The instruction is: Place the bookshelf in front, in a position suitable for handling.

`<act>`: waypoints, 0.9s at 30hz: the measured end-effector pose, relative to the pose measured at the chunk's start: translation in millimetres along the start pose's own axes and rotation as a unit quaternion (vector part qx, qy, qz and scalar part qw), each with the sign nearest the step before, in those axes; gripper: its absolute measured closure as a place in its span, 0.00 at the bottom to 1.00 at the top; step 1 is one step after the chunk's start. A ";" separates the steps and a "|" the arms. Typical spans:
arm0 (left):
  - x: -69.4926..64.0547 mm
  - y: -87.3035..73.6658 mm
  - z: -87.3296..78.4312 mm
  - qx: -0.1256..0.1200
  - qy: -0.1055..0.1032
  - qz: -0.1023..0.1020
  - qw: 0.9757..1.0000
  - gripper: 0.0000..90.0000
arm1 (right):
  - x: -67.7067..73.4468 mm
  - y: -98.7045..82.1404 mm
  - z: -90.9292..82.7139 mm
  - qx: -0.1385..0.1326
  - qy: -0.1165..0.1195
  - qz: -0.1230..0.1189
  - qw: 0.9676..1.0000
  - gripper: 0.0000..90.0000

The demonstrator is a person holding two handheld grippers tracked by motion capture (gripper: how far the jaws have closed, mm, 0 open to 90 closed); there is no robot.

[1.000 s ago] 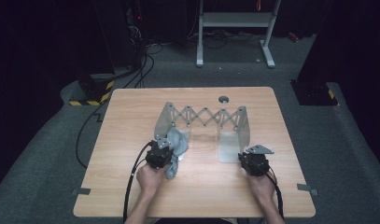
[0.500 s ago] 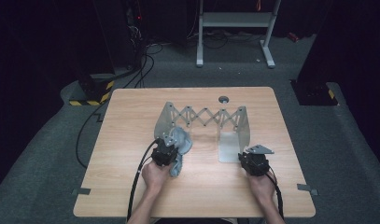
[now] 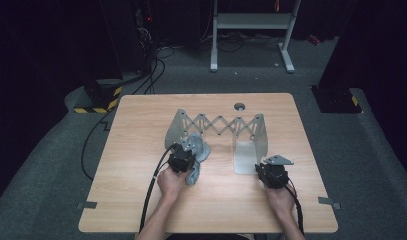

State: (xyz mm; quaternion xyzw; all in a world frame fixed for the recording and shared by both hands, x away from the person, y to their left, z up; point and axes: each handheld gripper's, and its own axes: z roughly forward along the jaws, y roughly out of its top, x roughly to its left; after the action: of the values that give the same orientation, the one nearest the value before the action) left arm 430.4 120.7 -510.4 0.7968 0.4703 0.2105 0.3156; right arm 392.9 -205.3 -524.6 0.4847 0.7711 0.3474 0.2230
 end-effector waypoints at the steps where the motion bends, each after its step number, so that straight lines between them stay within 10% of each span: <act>1: 1.5 0.3 0.3 0.000 0.002 -0.003 1.000 0.89 | 0.0 0.0 0.0 0.000 0.000 0.000 1.000 0.88; 27: 18.9 9.5 6.0 0.024 0.036 -0.019 0.999 0.89 | -0.4 0.0 0.0 0.001 0.001 0.001 1.000 0.88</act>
State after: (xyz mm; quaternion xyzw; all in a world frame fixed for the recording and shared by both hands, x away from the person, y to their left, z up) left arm 449.0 132.2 -507.4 0.7872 0.5011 0.2218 0.2829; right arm 393.1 -205.6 -524.6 0.4851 0.7712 0.3477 0.2214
